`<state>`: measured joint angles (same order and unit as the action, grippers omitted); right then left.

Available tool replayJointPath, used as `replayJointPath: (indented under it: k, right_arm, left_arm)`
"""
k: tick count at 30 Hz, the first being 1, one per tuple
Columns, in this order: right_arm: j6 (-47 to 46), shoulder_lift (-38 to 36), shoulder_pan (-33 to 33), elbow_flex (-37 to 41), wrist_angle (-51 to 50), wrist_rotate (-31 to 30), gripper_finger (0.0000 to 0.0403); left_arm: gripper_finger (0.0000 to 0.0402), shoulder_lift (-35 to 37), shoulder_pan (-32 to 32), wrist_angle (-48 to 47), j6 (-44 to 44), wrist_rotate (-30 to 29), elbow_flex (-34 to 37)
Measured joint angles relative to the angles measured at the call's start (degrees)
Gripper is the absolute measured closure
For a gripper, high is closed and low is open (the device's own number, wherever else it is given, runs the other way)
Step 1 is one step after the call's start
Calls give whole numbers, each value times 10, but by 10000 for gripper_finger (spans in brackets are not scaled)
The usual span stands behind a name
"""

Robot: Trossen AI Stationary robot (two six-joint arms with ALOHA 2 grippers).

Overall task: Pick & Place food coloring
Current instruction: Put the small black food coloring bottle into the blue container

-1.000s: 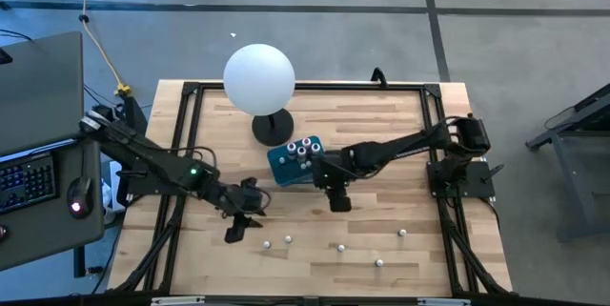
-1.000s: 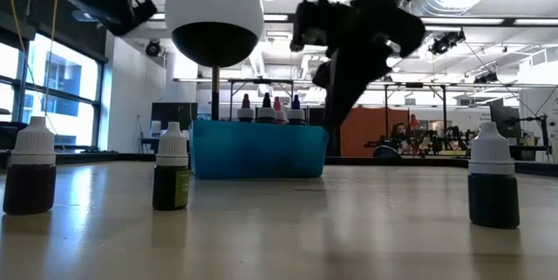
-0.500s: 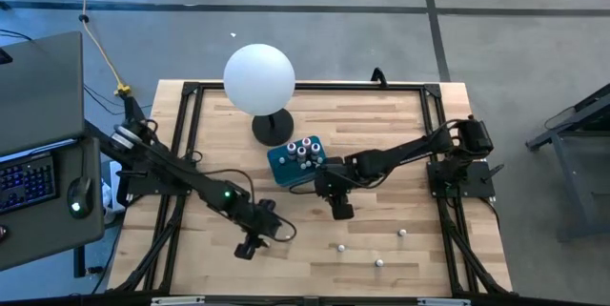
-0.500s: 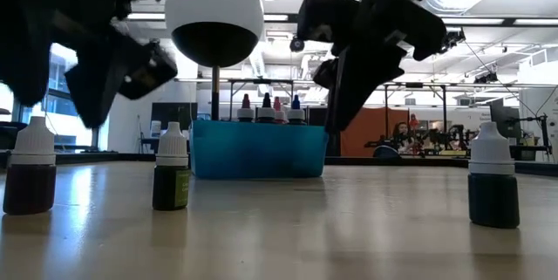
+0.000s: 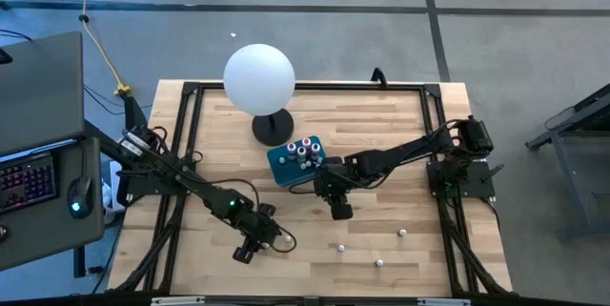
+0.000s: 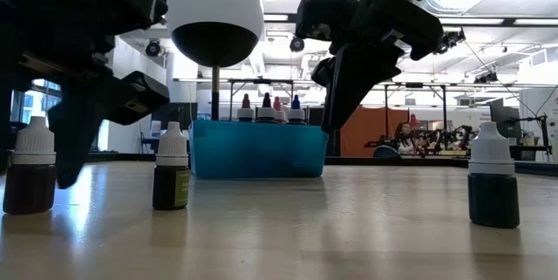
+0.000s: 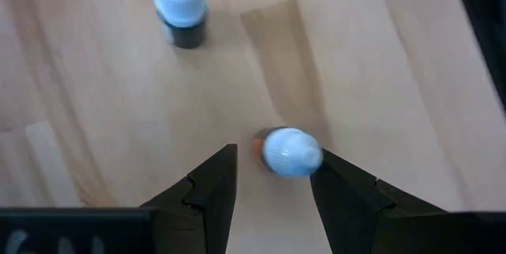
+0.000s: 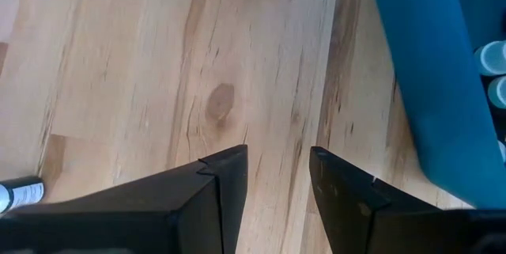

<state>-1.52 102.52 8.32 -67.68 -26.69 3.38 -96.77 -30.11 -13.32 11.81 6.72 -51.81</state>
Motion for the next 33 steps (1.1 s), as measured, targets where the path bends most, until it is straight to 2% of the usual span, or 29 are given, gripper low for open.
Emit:
replayJointPath:
  k: [12,15,22,26,30,33]
  right_arm:
    - [0,0,-1,0,10,-4,272]
    - [0,0,-1,0,10,-4,272]
    - [0,0,-1,0,9,-4,272]
    - [-14,0,0,0,9,-3,272]
    - [-84,-12,0,0,-8,9,278]
    - [-138,-37,1,-1,-42,18,286]
  left_arm:
    - [250,0,1,15,-30,-10,0]
    - [270,0,1,40,-39,-8,0]
    - [335,1,1,29,-41,-6,0]
    - [351,5,1,27,-41,-12,0]
    - [338,11,9,-4,-41,-38,-16]
    - [329,17,21,-100,-44,-65,-66]
